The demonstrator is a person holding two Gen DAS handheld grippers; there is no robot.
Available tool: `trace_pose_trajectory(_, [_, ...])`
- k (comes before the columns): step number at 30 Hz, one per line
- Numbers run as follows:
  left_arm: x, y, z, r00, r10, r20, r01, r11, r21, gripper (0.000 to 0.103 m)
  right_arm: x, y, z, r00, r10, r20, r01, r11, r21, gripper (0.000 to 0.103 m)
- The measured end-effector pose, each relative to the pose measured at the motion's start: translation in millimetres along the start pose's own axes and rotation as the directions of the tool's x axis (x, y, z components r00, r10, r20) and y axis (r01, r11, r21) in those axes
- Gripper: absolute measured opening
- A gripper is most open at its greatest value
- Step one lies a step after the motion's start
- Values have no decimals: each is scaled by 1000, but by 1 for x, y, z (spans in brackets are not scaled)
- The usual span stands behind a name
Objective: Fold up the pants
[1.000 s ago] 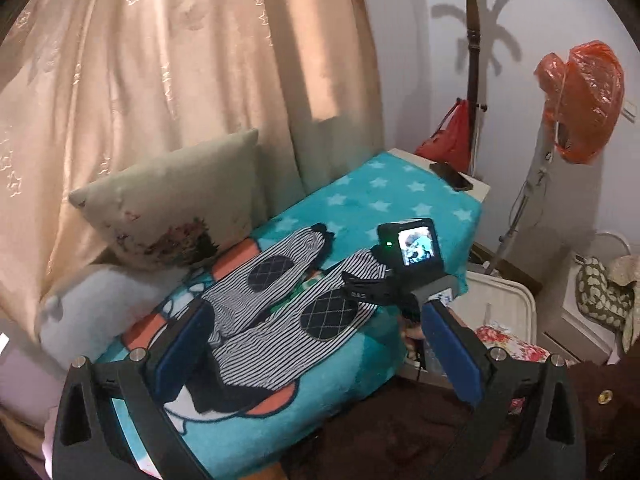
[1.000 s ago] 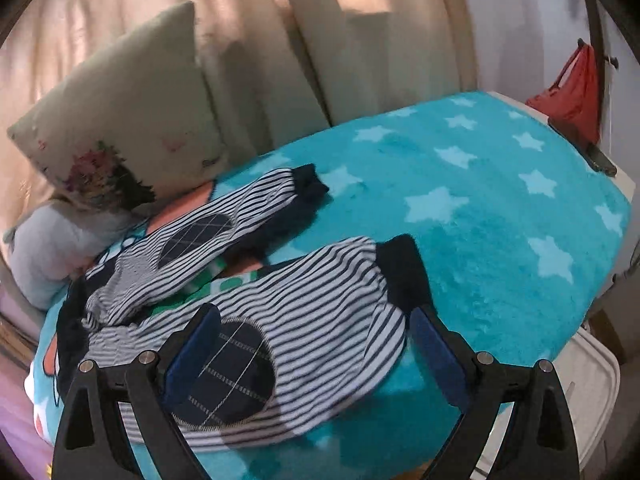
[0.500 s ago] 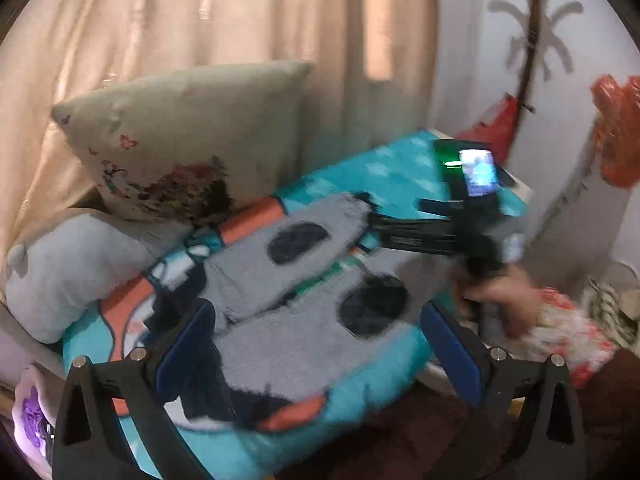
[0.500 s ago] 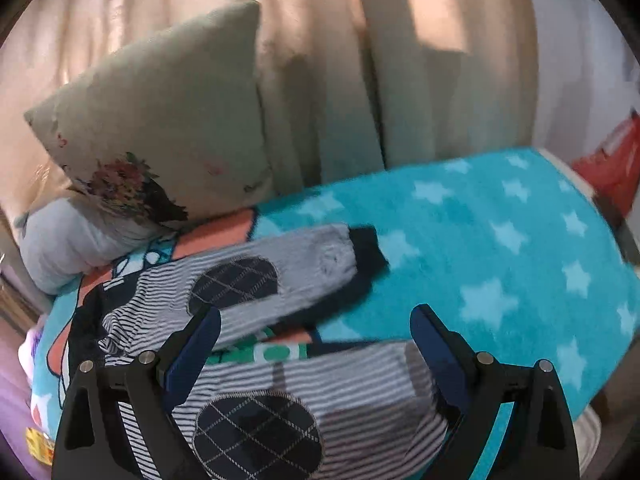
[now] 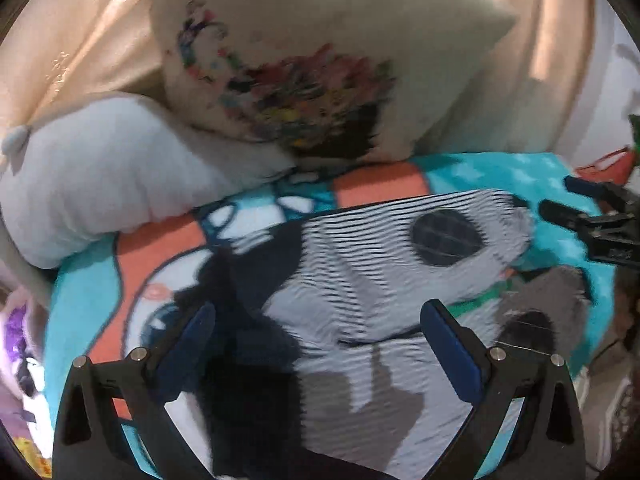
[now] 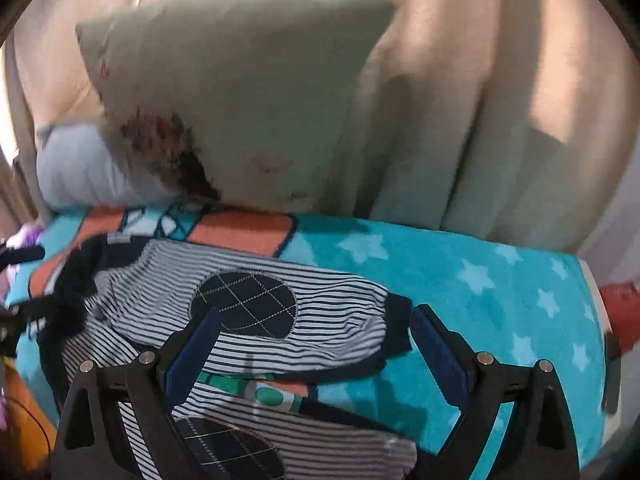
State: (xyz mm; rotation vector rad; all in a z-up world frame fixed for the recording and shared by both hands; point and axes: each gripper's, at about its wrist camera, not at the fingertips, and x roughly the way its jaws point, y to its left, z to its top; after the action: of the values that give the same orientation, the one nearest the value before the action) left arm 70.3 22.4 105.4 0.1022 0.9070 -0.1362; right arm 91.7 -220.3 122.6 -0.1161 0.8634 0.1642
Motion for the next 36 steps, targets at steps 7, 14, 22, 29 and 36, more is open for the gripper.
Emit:
trace_pose_trajectory(7, [42, 19, 18, 997, -12, -71, 18, 996, 82, 102, 57, -5, 25, 980, 133, -147, -146, 987, -75, 97])
trace_pose_trajectory(14, [103, 38, 50, 970, -121, -210, 149, 981, 124, 102, 109, 13, 51, 954, 169, -249, -222, 953, -205, 95])
trace_pose_trajectory(22, [151, 50, 61, 898, -235, -371, 275, 960, 58, 102, 161, 31, 57, 913, 210, -350, -295, 932, -210, 92])
trace_pose_trajectory(29, [160, 27, 51, 898, -151, -413, 223, 966, 131, 101, 184, 33, 53, 907, 178, -381, -276, 936, -218, 92])
trace_pose_trajectory(36, [126, 17, 48, 927, -161, -340, 208, 972, 106, 8, 164, 41, 50, 892, 275, -360, -361, 911, -199, 4])
